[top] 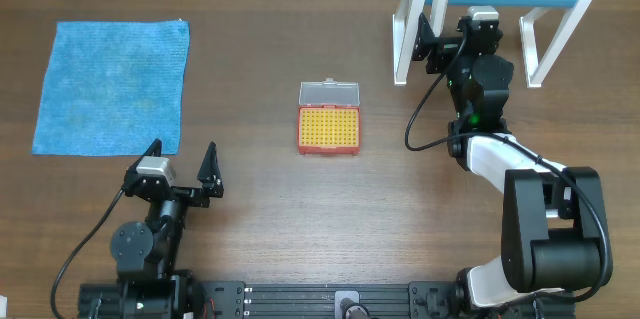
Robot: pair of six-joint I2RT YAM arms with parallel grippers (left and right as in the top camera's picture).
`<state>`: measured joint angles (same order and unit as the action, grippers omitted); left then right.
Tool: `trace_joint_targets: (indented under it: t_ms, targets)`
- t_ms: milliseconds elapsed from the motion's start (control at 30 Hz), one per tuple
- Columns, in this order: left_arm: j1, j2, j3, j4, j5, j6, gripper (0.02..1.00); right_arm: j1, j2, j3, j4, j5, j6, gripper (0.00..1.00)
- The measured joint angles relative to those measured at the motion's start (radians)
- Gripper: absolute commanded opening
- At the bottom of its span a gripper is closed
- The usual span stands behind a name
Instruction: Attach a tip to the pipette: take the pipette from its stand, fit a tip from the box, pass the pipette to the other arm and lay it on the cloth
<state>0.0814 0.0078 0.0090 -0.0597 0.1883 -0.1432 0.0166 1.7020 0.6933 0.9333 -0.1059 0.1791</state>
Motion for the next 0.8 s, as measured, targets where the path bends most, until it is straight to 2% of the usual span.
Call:
trace_joint_targets:
  t_ms: [133, 800]
  targets:
    - [0.0, 0.0, 0.0, 0.0, 0.0, 0.0, 0.976, 0.0, 0.001, 0.0, -0.013, 0.0, 0.0, 0.93]
    - [0.0, 0.0, 0.0, 0.0, 0.0, 0.0, 0.974, 0.0, 0.014, 0.013, -0.014, 0.003, 0.003, 0.93]
